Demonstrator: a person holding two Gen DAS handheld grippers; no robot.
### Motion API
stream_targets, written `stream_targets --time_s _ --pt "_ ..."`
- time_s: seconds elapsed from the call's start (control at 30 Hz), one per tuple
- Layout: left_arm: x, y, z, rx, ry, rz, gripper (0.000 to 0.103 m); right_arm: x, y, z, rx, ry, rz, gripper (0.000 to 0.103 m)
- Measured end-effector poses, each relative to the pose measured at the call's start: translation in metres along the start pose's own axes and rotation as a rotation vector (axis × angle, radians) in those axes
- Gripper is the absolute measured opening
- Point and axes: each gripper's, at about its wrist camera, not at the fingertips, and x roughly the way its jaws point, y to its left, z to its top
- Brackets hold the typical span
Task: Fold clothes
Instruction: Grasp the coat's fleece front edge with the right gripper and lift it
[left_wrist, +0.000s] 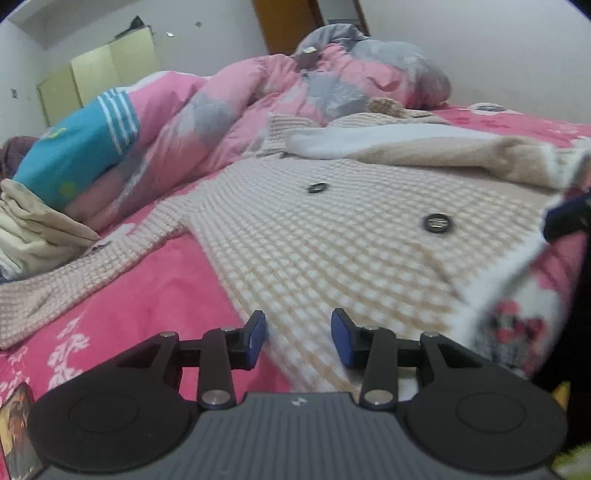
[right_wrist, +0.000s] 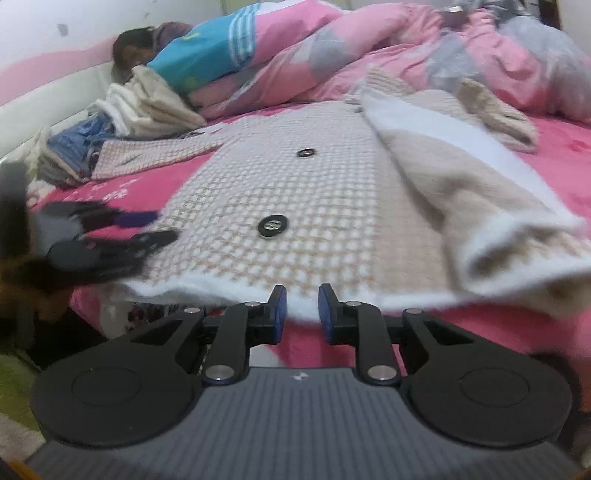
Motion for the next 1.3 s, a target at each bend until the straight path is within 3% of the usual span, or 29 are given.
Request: stream_targets --time_s 0.1,0.23,0.3,0.4,0.57,0.77,0.87,1.0,1.03,1.2,1.3 --pt "-0.016 0.007 0.004 -0.039 0.007 -0.086 0.045 -0.016 -0.01 0.005 0.041 -0.05 -0.024 0.019" --pt "-0.031 0.023 0.013 -0.127 -0.04 -0.165 0.053 -0.038 -0.042 0.019 0.161 -0.189 -0.105 0.024" --pt "-0.028 0.024 0.02 -0.147 -0.05 -0.217 0.057 -0.048 -0.068 0.021 0.28 -0.256 -0.141 0.037" --pt "-0.016 0.014 0.028 -0.137 -0.046 -0.268 0.059 -0.054 -0.11 0.019 0.497 -0.306 -0.184 0.044" --pt "0.006 -0.008 0.031 -0.117 -0.015 -0.318 0.062 -0.039 -0.167 0.005 0.814 -0.279 -0.15 0.046" --pt "0.025 -0.005 0.025 -0.208 0.053 -0.369 0.063 -0.014 -0.2 -0.009 0.997 -0.218 -0.099 0.047" --pt "0.026 -0.002 0.024 -0.23 0.059 -0.38 0.063 -0.009 -0.205 -0.011 1.011 -0.25 -0.051 0.044" --pt "0.026 0.001 0.023 -0.235 0.058 -0.384 0.063 -0.009 -0.207 0.0 0.966 -0.288 -0.054 0.012" --pt "0.026 0.002 0.023 -0.238 0.056 -0.385 0.063 -0.011 -0.204 0.003 0.944 -0.306 -0.052 0.009" --pt "0.028 0.004 0.022 -0.262 0.051 -0.397 0.064 -0.034 -0.178 0.028 0.793 -0.404 -0.017 0.005" --pt "0.028 0.005 0.021 -0.278 0.047 -0.402 0.064 -0.043 -0.15 0.049 0.642 -0.417 0.06 0.005"
